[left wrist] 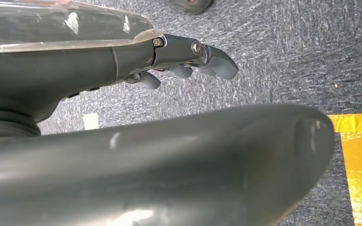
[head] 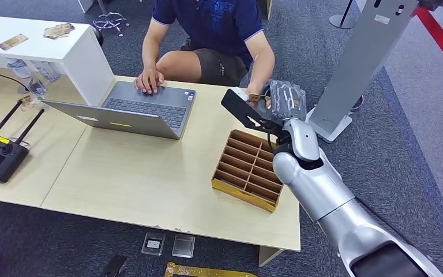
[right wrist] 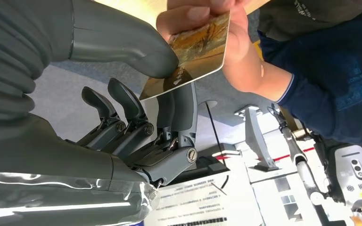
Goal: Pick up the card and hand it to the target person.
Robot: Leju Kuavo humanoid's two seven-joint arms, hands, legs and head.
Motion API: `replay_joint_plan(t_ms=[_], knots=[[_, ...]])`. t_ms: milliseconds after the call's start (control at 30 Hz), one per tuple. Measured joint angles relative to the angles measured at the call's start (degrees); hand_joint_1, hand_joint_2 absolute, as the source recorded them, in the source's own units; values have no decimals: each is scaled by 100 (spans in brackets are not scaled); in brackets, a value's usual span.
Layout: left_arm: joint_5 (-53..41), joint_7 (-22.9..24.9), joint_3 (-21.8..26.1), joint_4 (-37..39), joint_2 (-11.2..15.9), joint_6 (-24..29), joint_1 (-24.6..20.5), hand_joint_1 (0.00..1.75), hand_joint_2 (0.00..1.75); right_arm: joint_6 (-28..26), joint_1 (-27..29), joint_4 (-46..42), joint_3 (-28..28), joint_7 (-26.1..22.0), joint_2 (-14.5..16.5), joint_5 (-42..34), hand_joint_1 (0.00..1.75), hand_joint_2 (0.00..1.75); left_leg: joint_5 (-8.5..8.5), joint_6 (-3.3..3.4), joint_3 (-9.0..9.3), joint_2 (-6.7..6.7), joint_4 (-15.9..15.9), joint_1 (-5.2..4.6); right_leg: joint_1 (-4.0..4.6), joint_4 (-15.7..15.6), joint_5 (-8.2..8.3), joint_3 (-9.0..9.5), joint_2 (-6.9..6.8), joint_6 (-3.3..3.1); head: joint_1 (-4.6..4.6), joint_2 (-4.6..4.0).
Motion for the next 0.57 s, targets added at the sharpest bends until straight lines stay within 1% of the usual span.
replay_joint_plan(t_ms=[200, 333, 567], knots=[[0, -2, 0, 0, 3, -2, -3, 0, 0, -111, -59, 794, 11, -131, 225, 30, 159, 175, 0, 0, 0, 1, 0, 0, 0, -1, -1, -1, 0, 0, 2, 0], [-16, 1, 0, 0, 4, -57, -7, 0, 0, -111, -64, 1149, 15, -161, 286, 30, 0, 175, 0, 0, 1, 1, 0, 0, 0, -1, 0, 0, 0, 0, 4, 0], [-25, -2, -2, 0, 7, -95, -32, 0, 0, -155, -67, 1475, 14, -267, 327, 63, 0, 175, 0, 0, 2, 1, 1, 0, 0, -1, 0, -1, 1, 0, 1, 0]])
